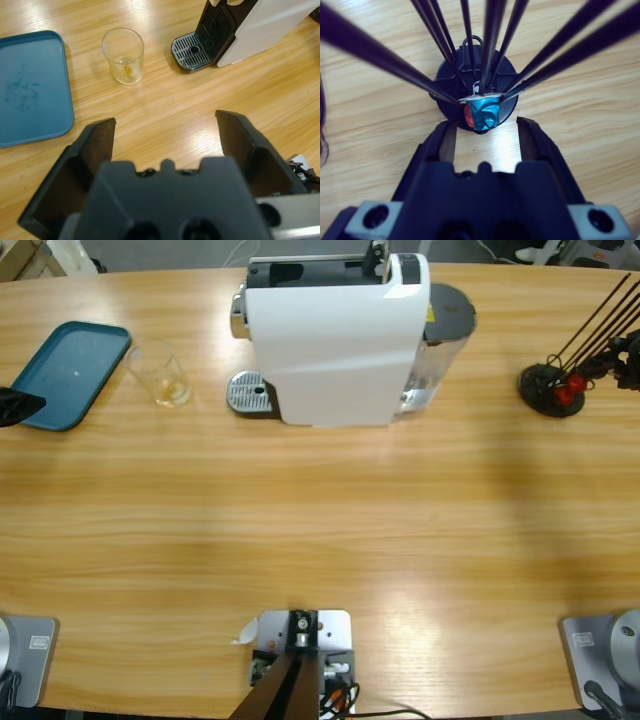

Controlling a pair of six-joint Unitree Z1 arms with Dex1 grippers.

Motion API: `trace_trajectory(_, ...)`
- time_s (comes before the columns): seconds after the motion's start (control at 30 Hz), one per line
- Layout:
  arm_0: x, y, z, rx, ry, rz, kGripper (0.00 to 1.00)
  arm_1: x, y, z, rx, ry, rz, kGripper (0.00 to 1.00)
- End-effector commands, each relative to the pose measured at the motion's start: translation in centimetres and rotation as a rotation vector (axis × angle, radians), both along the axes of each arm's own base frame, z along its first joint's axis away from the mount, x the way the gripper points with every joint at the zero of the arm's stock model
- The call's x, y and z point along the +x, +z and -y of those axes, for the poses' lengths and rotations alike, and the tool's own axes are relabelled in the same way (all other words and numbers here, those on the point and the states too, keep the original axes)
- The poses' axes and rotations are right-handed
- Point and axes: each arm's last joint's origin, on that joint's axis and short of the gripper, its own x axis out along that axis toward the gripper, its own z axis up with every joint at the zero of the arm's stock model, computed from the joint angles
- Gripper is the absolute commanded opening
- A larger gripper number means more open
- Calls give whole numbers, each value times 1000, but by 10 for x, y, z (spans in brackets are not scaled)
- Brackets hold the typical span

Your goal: Pour coffee

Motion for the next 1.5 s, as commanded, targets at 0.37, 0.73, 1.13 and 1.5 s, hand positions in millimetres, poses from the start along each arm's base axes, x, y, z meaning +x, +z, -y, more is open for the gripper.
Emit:
trace_trajectory(0.37, -7, -7, -5, 12, -4, 11, 858, 7, -11, 1, 6, 12, -26, 220)
trace_trajectory(0.73, -9, -6, -7, 6, -4, 18, 858, 7, -13, 2, 6, 10, -35, 0)
trace_trajectory(1.13, -10, -7, -6, 6, -9, 18, 858, 3, -6, 2, 6, 9, -7, 0)
trace_trajectory(1.5, -10, -7, -6, 6, -15, 17, 858, -19, 38, 4, 10, 24, 78, 0)
